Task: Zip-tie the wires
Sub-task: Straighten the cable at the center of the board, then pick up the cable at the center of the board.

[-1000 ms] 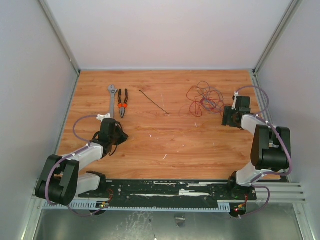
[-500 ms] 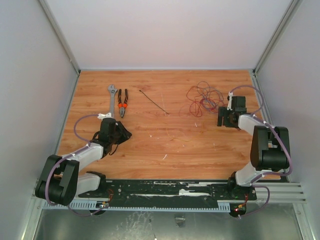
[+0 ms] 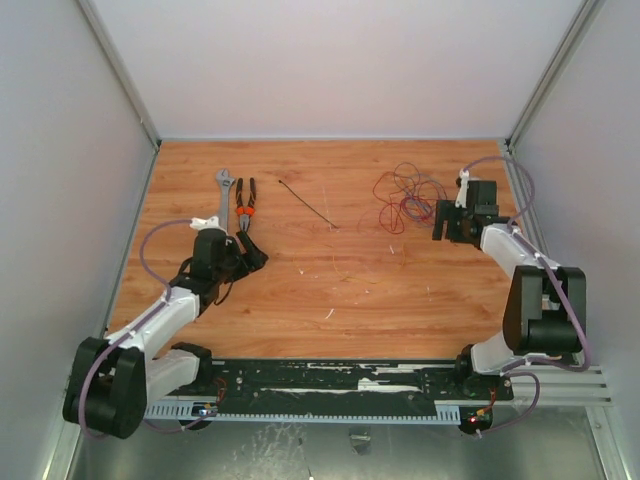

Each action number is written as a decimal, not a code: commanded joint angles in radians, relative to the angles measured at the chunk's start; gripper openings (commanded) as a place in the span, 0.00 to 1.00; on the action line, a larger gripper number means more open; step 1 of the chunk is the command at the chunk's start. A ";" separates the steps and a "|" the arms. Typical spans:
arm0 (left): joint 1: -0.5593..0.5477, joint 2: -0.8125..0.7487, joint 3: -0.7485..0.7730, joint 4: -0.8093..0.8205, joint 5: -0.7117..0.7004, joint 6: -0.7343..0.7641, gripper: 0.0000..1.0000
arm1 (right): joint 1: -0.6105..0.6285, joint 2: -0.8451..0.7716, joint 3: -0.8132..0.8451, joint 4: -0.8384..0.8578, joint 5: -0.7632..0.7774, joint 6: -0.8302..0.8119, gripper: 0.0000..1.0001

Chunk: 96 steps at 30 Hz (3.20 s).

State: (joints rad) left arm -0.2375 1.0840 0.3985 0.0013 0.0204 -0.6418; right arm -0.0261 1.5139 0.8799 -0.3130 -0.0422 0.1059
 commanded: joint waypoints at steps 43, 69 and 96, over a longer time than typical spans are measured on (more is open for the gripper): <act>0.006 -0.244 0.170 0.125 0.170 -0.038 0.98 | 0.327 0.143 0.771 -0.034 -0.018 -0.011 0.05; 0.004 -0.109 0.315 0.301 0.309 -0.054 0.98 | 0.326 0.061 1.189 0.482 -0.399 -0.117 0.00; -0.392 0.726 0.821 0.555 0.106 0.152 0.98 | 0.325 -0.022 1.146 0.478 -0.391 -0.108 0.00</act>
State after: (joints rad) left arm -0.6170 1.6901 1.1191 0.5110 0.1505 -0.5526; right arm 0.2920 1.5166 2.0319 0.1703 -0.4671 -0.0013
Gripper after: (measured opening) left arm 0.982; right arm 0.006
